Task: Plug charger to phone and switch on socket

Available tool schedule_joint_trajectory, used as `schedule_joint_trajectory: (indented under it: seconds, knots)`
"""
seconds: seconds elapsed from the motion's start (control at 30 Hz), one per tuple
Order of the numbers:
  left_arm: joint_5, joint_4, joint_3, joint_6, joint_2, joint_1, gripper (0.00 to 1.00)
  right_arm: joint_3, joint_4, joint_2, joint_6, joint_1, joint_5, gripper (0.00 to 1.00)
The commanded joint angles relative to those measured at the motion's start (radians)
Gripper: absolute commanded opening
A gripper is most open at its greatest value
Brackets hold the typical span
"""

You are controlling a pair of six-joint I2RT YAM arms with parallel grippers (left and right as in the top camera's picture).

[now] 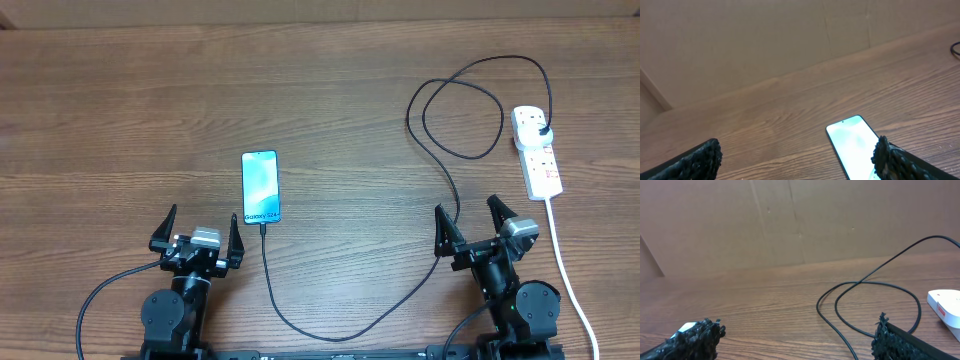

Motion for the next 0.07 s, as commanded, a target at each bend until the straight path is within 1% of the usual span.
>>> schedule_joint_trajectory:
  seconds: [0.0,0.03]
  knots:
    - [-0.010,0.004,-0.007,0.011,-0.011,0.000,1.00,-0.011,0.004,-0.012,-0.002,-0.004,-0.009,1.00]
    - [-0.010,0.004,-0.007,0.011,-0.011,0.000,1.00,-0.011,0.004,-0.012,-0.002,-0.004,-0.009,1.00]
